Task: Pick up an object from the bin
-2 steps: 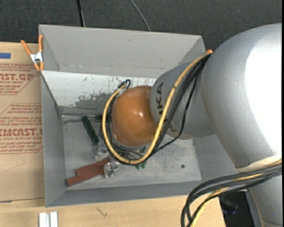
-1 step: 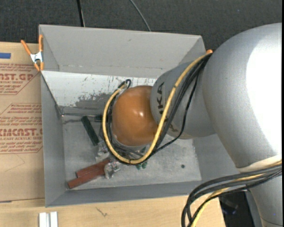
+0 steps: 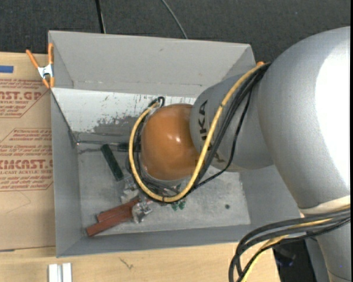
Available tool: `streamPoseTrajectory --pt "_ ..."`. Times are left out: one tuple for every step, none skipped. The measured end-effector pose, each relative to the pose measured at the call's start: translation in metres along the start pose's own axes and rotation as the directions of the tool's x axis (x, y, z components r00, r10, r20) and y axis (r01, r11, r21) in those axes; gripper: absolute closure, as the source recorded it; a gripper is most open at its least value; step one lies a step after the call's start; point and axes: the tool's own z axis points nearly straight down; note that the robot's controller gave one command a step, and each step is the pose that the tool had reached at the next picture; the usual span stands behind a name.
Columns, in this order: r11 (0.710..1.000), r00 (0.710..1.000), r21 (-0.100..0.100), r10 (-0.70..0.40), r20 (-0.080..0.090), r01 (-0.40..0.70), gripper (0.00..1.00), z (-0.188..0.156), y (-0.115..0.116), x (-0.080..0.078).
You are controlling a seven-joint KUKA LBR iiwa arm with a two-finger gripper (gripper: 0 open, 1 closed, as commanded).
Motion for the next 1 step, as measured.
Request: streamPoseTrajectory --pt "1.000 1.000 0.001 0.000 -0.002 0.000 1.00 -0.0142 -0.0001 0.0002"
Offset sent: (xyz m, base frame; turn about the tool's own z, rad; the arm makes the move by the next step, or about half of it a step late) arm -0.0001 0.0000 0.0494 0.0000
